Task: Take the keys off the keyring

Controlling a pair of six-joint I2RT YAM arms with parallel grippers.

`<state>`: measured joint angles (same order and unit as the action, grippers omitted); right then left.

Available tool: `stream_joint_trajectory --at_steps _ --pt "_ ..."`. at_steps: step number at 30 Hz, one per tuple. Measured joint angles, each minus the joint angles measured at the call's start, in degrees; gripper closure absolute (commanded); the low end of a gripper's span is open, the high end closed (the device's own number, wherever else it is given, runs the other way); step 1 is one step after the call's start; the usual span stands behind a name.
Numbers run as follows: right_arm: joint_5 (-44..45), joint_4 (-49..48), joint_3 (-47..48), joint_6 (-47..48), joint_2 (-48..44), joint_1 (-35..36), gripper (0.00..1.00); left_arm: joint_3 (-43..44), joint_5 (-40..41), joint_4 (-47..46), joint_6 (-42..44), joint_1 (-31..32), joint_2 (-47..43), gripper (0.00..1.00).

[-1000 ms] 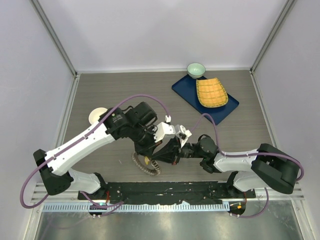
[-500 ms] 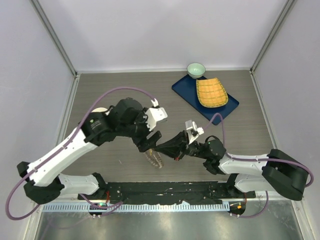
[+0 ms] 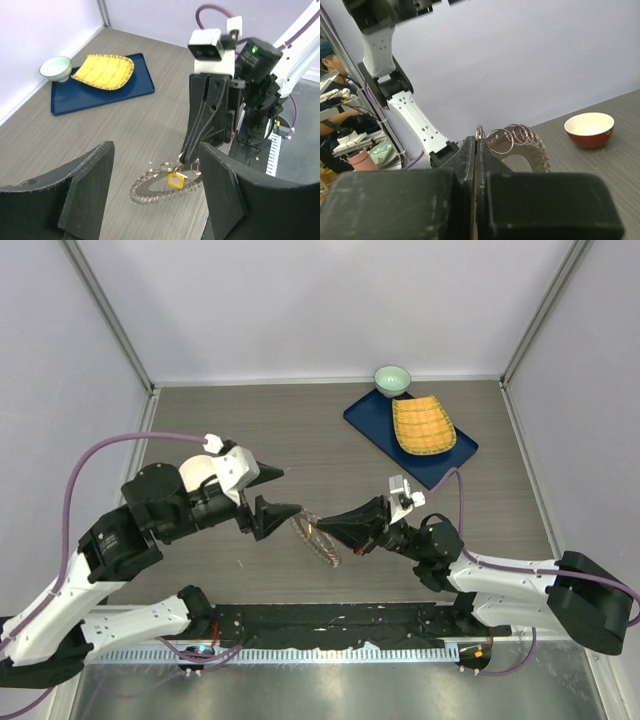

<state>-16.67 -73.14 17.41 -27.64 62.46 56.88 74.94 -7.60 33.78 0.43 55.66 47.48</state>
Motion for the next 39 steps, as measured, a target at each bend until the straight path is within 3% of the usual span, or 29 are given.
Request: stream_joint_trajectory --at_steps 16,18,21,30,35,39 --pt "4.44 0.37 0.02 -1.95 -4.61 0.0 0.99 -16.79 -5.73 -5.31 4.63 0.0 -5.79 0.23" --pt "4.98 0.37 0.04 -2.36 -4.85 0.0 0.99 -18.21 -5.68 -7.17 5.18 0.0 -6.25 0.11" --pt "6.05 0.35 0.07 -2.71 -4.98 0.0 0.99 -21.29 -5.95 -11.61 5.88 0.0 -6.67 0.08" --pt "8.72 0.35 1.73 -2.78 -5.14 0.0 0.99 -28.96 -0.48 -25.14 4.02 0.5 -4.83 0.1" --pt "9.99 0.39 1.77 -2.75 -5.25 0.0 0.99 -31.08 1.81 -31.71 2.75 0.63 -4.96 0.23" --pt "10.54 0.37 1.79 -2.73 -5.25 0.0 0.99 -31.39 2.05 -34.75 1.97 0.68 -4.57 0.24"
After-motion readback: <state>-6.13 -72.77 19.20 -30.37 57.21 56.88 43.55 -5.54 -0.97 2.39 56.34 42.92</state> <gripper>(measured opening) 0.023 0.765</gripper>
